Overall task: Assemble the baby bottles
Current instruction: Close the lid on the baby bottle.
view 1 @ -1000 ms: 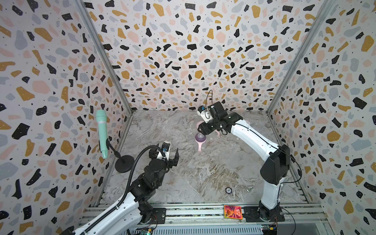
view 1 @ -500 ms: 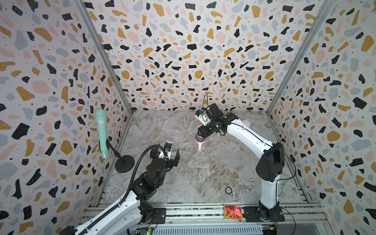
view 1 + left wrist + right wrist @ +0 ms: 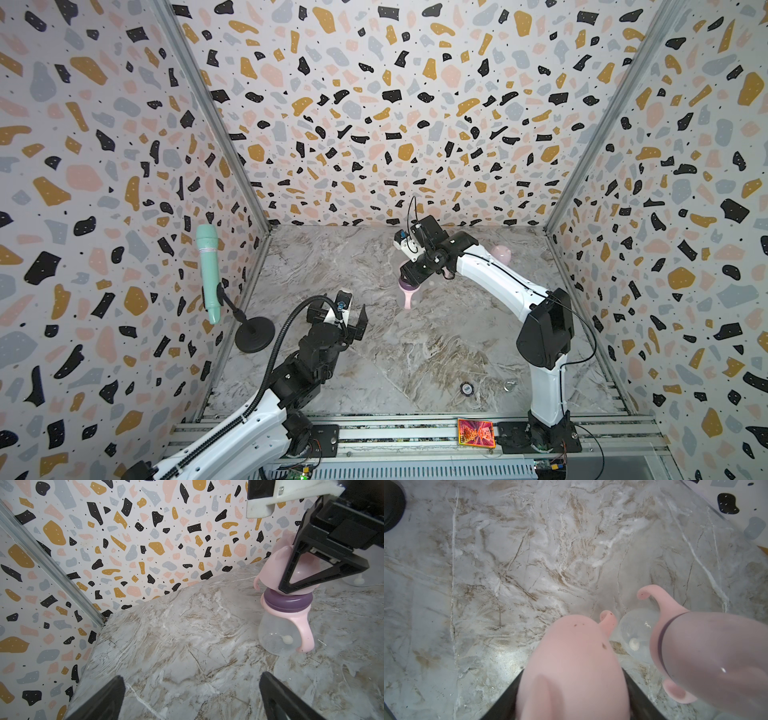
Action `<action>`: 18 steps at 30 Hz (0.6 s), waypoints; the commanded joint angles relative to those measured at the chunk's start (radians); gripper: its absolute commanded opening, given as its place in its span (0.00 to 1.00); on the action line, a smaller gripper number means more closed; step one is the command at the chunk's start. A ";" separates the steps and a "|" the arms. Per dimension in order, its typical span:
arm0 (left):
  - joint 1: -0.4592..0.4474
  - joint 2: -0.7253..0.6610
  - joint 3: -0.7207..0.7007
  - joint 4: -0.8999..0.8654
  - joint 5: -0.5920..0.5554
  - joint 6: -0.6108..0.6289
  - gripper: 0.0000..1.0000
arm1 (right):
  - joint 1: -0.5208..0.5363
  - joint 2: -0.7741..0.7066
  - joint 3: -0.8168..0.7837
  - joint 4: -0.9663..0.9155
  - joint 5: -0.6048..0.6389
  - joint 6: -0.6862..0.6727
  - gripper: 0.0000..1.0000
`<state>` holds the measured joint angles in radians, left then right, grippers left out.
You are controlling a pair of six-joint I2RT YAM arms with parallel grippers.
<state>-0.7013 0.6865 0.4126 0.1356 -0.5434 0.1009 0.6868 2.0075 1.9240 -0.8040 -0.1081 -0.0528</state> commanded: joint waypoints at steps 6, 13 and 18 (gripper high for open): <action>0.002 0.011 0.019 0.047 -0.003 0.013 1.00 | 0.005 -0.004 0.054 -0.053 0.031 -0.020 0.56; 0.002 0.019 0.022 0.046 -0.003 0.019 1.00 | 0.006 0.029 0.079 -0.089 0.019 -0.033 0.61; 0.002 0.029 0.024 0.045 0.000 0.023 1.00 | 0.008 0.044 0.078 -0.086 0.014 -0.034 0.63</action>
<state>-0.7013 0.7136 0.4126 0.1356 -0.5400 0.1131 0.6895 2.0411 1.9705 -0.8482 -0.0959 -0.0731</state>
